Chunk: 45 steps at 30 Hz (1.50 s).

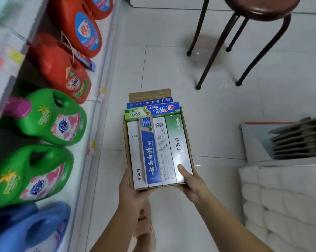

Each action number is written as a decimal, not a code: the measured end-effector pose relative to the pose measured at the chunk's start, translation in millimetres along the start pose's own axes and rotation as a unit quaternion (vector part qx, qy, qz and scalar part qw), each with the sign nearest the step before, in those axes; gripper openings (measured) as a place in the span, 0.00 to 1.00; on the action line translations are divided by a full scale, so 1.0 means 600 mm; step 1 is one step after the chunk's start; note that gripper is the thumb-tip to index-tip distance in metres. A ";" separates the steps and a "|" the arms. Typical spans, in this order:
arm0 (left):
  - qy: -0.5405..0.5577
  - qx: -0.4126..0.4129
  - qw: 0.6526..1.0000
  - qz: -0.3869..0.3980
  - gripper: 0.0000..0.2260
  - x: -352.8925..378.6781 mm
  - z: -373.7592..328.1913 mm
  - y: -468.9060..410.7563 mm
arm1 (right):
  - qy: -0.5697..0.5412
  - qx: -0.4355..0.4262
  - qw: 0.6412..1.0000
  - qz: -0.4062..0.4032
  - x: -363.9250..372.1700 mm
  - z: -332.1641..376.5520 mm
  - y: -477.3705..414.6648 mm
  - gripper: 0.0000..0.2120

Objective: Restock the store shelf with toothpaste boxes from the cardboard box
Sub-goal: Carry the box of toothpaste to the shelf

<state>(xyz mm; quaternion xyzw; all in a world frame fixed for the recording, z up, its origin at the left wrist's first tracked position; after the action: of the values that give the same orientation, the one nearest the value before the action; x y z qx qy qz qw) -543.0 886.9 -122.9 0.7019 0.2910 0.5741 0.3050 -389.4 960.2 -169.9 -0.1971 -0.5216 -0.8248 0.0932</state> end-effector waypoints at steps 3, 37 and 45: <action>0.001 -0.001 1.000 -0.002 0.25 0.071 -0.061 -0.058 | -0.009 0.005 1.000 0.007 0.053 0.063 -0.055 0.21; 0.064 0.101 0.992 0.028 0.24 0.596 -0.493 -0.578 | 0.116 0.042 0.989 0.083 0.467 0.709 -0.541 0.21; 0.101 0.103 0.989 -0.044 0.20 0.588 -0.546 -0.583 | 0.169 0.092 0.981 0.038 0.505 0.710 -0.558 0.25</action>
<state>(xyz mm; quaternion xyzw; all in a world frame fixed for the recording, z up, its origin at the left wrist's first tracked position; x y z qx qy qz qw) -824.8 1411.1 -117.2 0.6546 0.4087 0.5947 0.2253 -686.7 1504.7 -156.6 -0.0649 -0.5643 -0.7906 0.2288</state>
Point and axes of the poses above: each hand's wrist, its own y-axis away from the middle knuckle, its own x-axis out of the palm, z = x × y, the point moved 9 cm from there along -y, towards the middle knuckle, and after that the axes turned 9 degrees about z, right-handed, at the moved point
